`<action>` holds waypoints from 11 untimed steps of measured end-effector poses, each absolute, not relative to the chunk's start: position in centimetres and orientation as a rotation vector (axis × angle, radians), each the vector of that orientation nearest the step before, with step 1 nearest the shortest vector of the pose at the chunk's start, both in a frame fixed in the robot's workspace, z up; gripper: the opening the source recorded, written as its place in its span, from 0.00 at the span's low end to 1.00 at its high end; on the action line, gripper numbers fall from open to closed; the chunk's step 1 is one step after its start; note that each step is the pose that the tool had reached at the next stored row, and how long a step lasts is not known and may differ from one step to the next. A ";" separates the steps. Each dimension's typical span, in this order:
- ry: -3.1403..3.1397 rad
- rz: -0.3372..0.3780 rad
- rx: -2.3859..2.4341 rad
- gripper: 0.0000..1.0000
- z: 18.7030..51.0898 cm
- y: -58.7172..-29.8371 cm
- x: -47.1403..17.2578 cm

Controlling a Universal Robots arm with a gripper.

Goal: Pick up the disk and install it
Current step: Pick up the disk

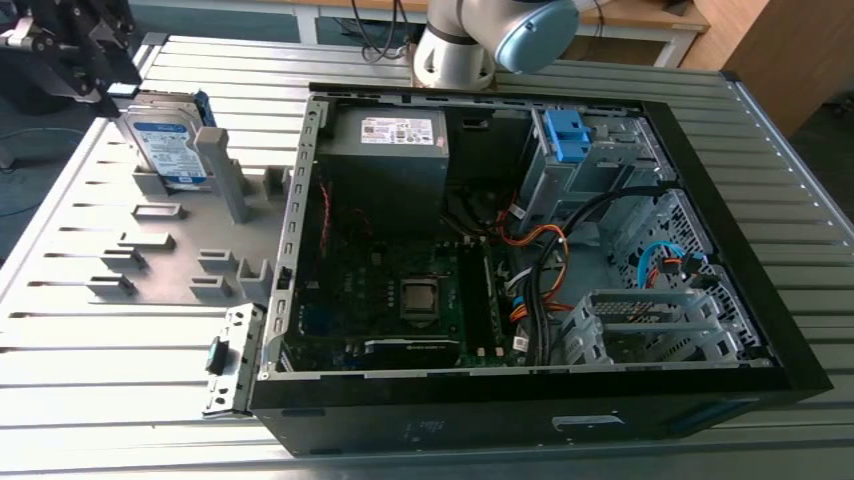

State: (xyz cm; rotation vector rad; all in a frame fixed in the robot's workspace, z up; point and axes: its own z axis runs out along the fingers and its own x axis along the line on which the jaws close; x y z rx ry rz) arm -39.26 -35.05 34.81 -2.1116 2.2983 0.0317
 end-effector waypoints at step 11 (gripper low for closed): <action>2.298 0.032 -2.112 0.58 34.1 -32.8 -39.3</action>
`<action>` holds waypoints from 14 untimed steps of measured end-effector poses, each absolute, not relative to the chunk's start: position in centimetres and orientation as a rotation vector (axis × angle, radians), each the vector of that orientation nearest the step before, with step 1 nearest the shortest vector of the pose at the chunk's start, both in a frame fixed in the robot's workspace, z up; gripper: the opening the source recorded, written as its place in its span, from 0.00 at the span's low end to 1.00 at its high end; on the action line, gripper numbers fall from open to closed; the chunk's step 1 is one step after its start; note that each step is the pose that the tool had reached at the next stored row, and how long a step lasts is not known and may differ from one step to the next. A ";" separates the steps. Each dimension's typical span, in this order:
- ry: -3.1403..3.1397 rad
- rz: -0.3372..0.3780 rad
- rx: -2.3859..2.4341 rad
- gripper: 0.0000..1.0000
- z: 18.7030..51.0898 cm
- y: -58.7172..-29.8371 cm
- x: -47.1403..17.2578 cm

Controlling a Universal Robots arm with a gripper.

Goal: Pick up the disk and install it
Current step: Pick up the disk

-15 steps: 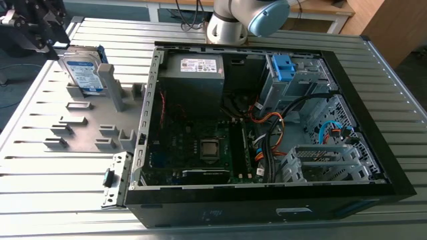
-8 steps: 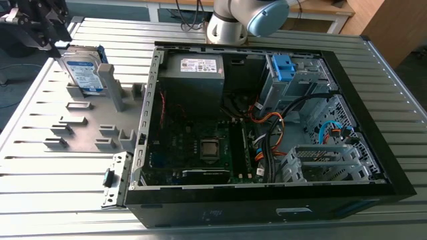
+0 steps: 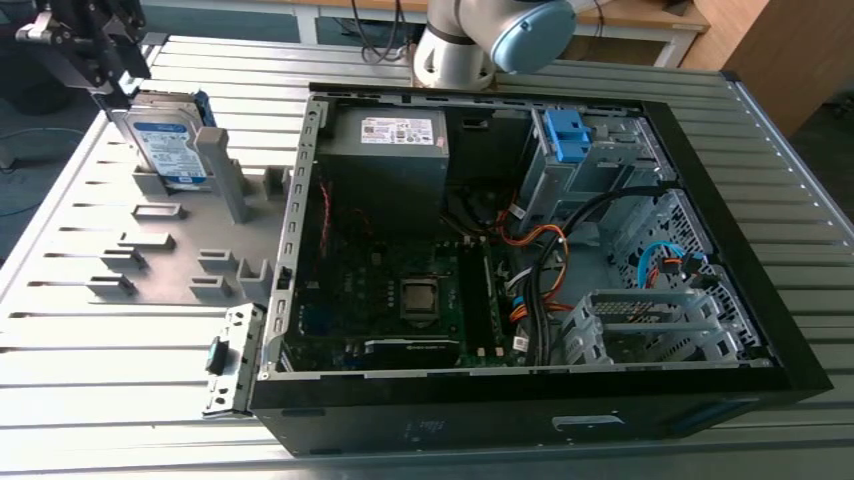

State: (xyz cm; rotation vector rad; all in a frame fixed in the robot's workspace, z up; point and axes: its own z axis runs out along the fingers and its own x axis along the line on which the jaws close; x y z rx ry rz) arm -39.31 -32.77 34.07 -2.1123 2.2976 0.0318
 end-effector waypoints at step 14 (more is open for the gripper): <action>2.284 0.031 -2.125 0.58 32.6 -30.4 -40.3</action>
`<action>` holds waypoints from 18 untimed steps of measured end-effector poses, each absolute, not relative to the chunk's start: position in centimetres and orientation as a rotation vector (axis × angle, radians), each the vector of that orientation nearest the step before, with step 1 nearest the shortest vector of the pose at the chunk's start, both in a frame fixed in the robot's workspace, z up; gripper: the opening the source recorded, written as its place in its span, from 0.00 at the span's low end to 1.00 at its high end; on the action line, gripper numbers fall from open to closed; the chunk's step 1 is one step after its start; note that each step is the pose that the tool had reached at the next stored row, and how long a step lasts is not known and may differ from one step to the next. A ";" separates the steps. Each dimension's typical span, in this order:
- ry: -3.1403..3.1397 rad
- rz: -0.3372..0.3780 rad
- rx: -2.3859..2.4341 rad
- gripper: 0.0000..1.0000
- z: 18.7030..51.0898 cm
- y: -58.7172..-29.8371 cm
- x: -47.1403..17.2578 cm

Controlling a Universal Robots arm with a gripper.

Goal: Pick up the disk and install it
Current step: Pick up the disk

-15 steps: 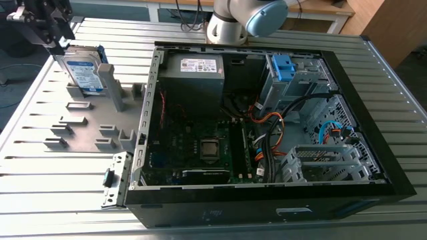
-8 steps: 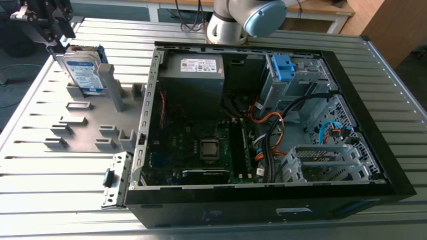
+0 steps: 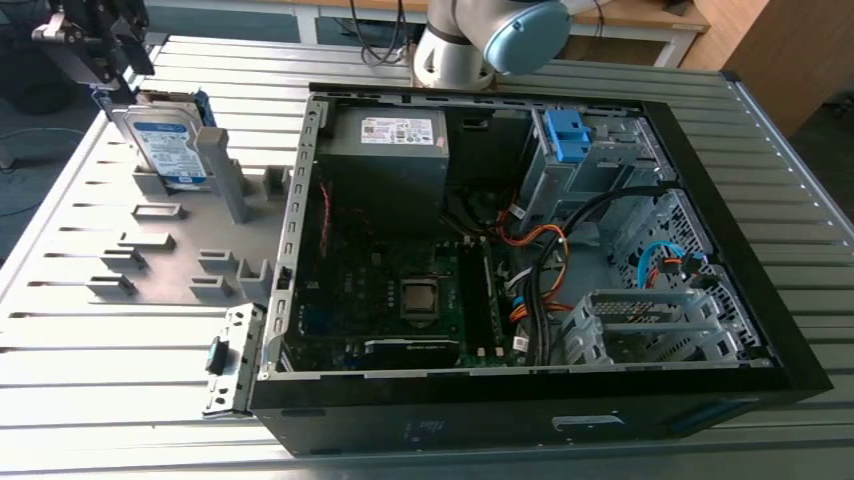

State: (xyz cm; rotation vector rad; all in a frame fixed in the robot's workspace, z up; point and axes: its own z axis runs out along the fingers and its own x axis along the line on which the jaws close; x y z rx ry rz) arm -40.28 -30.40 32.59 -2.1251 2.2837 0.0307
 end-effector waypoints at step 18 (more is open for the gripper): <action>2.237 0.013 -2.192 0.58 30.1 -30.4 -40.4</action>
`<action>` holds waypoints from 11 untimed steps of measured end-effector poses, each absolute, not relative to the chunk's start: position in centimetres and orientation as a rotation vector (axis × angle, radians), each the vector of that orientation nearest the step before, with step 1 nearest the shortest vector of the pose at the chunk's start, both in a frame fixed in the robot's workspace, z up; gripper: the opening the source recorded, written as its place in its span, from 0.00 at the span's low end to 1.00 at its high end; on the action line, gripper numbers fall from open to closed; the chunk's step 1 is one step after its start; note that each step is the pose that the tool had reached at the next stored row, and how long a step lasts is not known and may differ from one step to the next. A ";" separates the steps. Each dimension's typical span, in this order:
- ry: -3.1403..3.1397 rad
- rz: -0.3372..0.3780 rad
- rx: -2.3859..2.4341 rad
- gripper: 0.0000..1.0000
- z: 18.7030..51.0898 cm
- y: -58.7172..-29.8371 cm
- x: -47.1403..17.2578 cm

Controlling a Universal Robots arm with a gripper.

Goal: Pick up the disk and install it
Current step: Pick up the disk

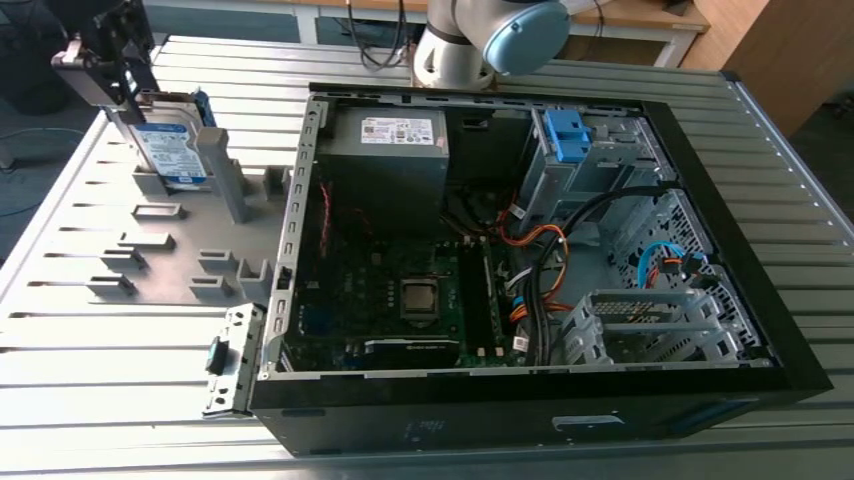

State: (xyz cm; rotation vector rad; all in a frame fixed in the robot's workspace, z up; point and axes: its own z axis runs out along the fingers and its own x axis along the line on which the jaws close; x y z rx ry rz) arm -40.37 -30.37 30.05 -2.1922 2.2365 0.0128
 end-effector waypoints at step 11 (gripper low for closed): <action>2.233 0.013 -2.196 0.58 28.5 -30.4 -40.4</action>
